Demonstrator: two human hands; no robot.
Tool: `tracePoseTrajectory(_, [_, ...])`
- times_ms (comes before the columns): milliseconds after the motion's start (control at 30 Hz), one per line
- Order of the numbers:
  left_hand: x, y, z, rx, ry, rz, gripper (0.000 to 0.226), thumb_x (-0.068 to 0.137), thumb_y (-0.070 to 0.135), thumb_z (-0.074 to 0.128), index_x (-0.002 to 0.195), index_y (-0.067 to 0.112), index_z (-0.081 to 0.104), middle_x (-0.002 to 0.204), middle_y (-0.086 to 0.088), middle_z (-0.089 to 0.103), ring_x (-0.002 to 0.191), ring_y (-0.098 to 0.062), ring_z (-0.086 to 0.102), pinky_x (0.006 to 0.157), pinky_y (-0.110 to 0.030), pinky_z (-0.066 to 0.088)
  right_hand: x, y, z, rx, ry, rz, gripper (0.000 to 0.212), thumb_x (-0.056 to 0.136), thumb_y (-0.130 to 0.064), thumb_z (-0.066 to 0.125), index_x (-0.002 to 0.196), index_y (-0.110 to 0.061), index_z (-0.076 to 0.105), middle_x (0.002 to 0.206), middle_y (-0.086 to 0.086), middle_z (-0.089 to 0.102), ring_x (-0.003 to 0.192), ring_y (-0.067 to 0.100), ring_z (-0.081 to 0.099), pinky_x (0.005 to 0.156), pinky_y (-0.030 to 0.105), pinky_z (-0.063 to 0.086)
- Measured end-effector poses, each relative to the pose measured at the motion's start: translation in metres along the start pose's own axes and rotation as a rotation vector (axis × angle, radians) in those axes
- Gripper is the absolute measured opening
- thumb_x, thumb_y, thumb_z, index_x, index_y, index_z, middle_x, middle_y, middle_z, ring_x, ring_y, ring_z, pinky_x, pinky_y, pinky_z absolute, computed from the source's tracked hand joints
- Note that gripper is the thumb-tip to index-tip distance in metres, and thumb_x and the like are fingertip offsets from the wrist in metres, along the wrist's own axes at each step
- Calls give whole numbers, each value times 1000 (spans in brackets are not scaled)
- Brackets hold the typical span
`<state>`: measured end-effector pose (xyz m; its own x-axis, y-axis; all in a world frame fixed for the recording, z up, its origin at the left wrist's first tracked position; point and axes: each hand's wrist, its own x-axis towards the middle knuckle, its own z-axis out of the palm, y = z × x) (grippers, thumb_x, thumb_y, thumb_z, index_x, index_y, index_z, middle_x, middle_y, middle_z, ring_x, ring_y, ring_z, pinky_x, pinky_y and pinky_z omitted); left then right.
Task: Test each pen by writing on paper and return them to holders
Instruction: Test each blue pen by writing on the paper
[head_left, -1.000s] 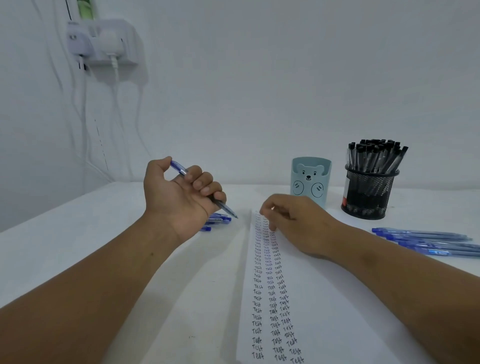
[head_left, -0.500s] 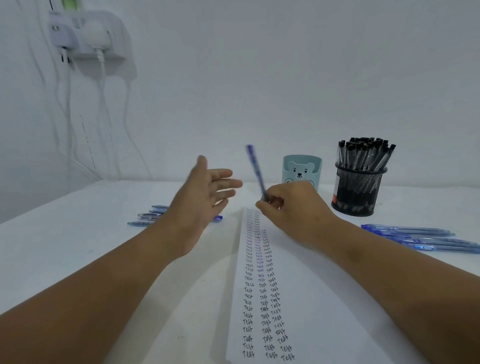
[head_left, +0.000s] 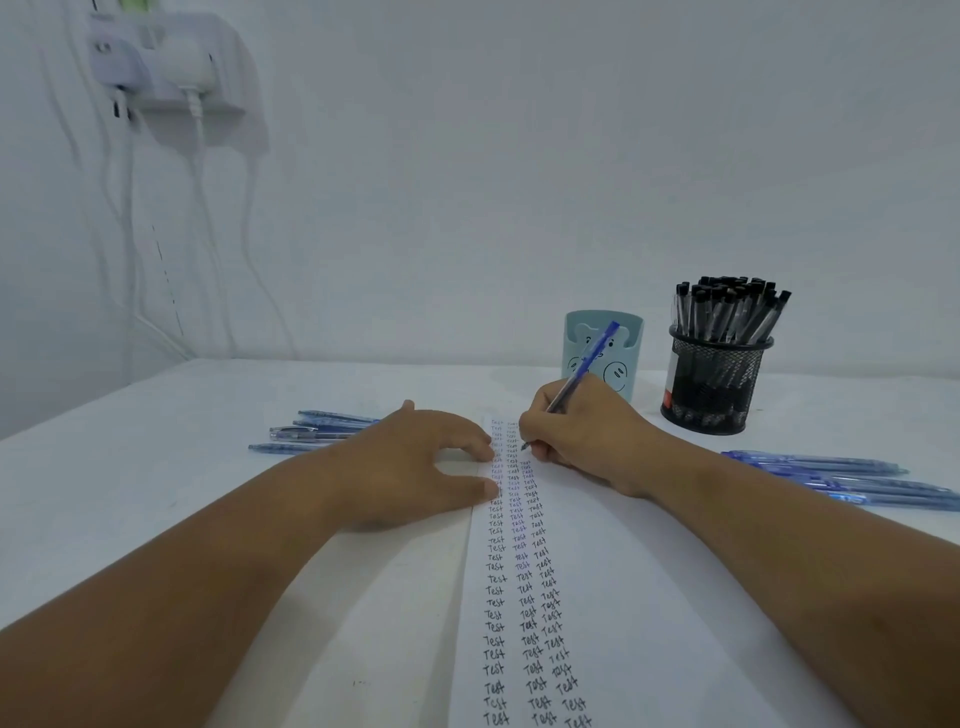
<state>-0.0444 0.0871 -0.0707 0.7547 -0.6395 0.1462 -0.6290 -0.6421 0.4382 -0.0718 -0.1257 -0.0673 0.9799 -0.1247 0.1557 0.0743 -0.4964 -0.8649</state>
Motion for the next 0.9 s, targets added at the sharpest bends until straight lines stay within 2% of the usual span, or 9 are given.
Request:
tracePoseTrajectory(67, [-1,1,-1,-1,-4,-18,35,86,56,68,119,43,66,130,38,52,128,17,36,127,-31,0,0,0,0,-43,1,6,13,77,-18,68,64,-15,65,61,4,70,61,18,55,64,38,46])
tracePoseTrajectory(333, [1,-2,0,-13,17,-17,35,86,56,70,118,44,66,128,39,53,131,13,40,127,-31,7,-3,-2,2,-127,-6,-33,18,79,-19,68,62,-17,64,60,-1,69,62,15,55,66,35,46])
tracePoseTrajectory(567, [2,-5,2,-10,29,-3,35,86,55,71,119,45,66,131,37,53,132,11,41,118,-18,13,-3,-1,1,-203,6,-59,20,79,-21,67,59,-17,63,59,-2,65,63,10,52,64,29,45])
tracePoseTrajectory(700, [2,-5,2,-1,29,1,35,86,55,70,119,44,66,130,38,53,130,13,41,124,-24,6,-3,-1,1,-157,3,-55,20,81,-19,67,61,-17,62,59,-4,67,62,12,52,64,31,45])
tracePoseTrajectory(833, [3,-4,1,0,24,-11,34,86,55,70,119,45,66,129,39,52,129,13,40,123,-23,9,-4,-2,2,-209,2,-81,22,81,-19,67,61,-18,61,56,-7,64,58,5,51,62,23,45])
tracePoseTrajectory(900, [2,-2,1,1,21,-14,34,86,55,70,119,45,65,128,40,52,123,17,41,124,-25,10,-4,-3,2,-236,9,-87,23,81,-20,67,59,-18,60,54,-8,62,56,4,50,58,21,43])
